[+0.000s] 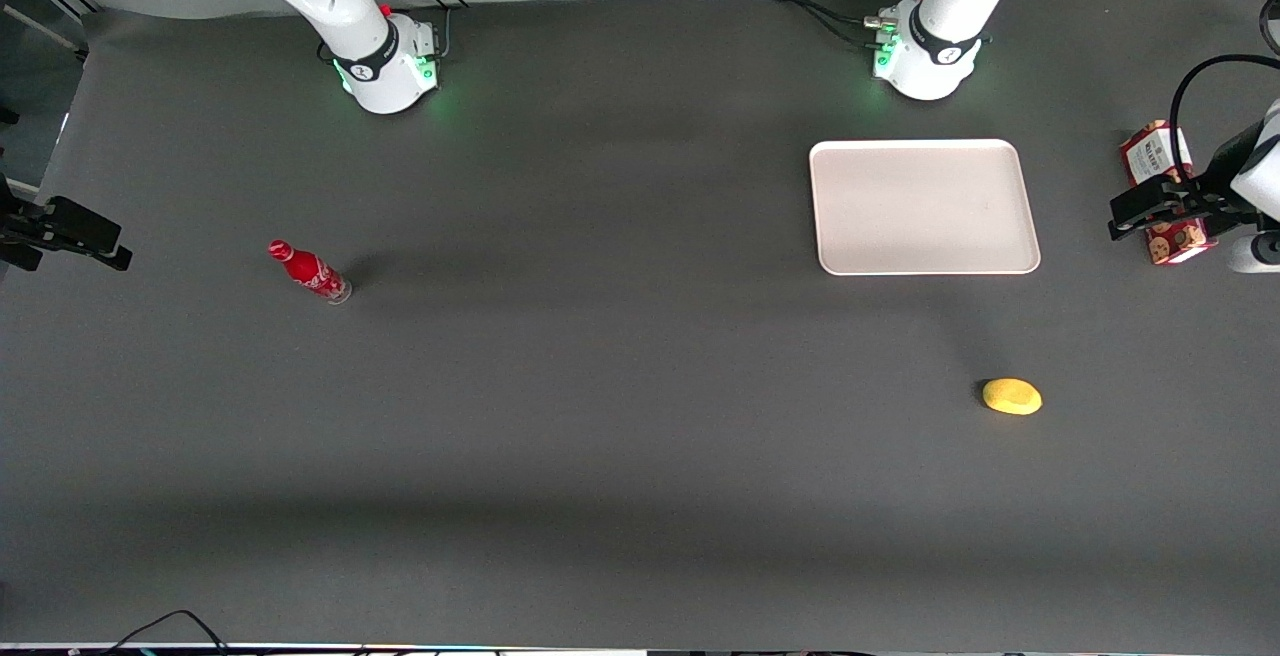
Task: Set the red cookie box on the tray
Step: 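Move the left gripper toward the upright red plaid cookie box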
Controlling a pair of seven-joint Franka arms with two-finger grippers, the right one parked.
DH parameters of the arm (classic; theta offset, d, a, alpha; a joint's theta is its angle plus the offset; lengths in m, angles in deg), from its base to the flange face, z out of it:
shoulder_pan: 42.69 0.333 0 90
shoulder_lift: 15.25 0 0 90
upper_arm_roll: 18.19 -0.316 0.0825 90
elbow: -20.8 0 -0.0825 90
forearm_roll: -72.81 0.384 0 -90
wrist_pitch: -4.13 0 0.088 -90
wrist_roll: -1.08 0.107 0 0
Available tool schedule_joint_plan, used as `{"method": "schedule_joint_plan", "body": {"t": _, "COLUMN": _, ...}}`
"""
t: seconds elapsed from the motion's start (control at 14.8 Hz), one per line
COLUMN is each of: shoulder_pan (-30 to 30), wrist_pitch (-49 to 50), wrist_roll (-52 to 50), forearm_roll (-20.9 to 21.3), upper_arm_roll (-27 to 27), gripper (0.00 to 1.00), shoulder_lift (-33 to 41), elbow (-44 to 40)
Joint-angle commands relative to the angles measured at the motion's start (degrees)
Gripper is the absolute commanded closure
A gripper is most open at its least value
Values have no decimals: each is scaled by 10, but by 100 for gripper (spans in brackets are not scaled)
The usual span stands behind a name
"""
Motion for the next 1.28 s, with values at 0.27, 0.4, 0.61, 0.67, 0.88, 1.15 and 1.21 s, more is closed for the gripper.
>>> {"method": "schedule_joint_plan", "body": {"t": 0.27, "shoulder_pan": 1, "wrist_pitch": 12, "wrist_roll": -2, "forearm_roll": -1, "upper_arm_roll": 2, "gripper": 0, "shoulder_lift": -1, "elbow": -9}}
{"method": "schedule_joint_plan", "body": {"t": 0.4, "shoulder_pan": 1, "wrist_pitch": 12, "wrist_roll": -2, "forearm_roll": -1, "upper_arm_roll": 2, "gripper": 0, "shoulder_lift": 0, "elbow": -9}}
{"method": "schedule_joint_plan", "body": {"t": 0.61, "shoulder_pan": 1, "wrist_pitch": 13, "wrist_roll": -5, "forearm_roll": -1, "upper_arm_roll": 2, "gripper": 0, "shoulder_lift": 0, "elbow": -8}}
{"method": "schedule_joint_plan", "body": {"t": 0.67, "shoulder_pan": 1, "wrist_pitch": 13, "wrist_roll": -5, "forearm_roll": -1, "upper_arm_roll": 2, "gripper": 0, "shoulder_lift": -1, "elbow": -7}}
{"method": "schedule_joint_plan", "body": {"t": 0.88, "shoulder_pan": -1, "wrist_pitch": 14, "wrist_roll": -6, "forearm_roll": -1, "upper_arm_roll": 2, "gripper": 0, "shoulder_lift": -1, "elbow": -7}}
{"method": "schedule_joint_plan", "body": {"t": 1.15, "shoulder_pan": -4, "wrist_pitch": 21, "wrist_roll": -5, "forearm_roll": 0, "upper_arm_roll": 2, "gripper": 0, "shoulder_lift": -2, "elbow": -7}}
{"method": "schedule_joint_plan", "body": {"t": 1.21, "shoulder_pan": -3, "wrist_pitch": 21, "wrist_roll": -2, "forearm_roll": 2, "upper_arm_roll": 2, "gripper": 0, "shoulder_lift": -2, "elbow": -7}}
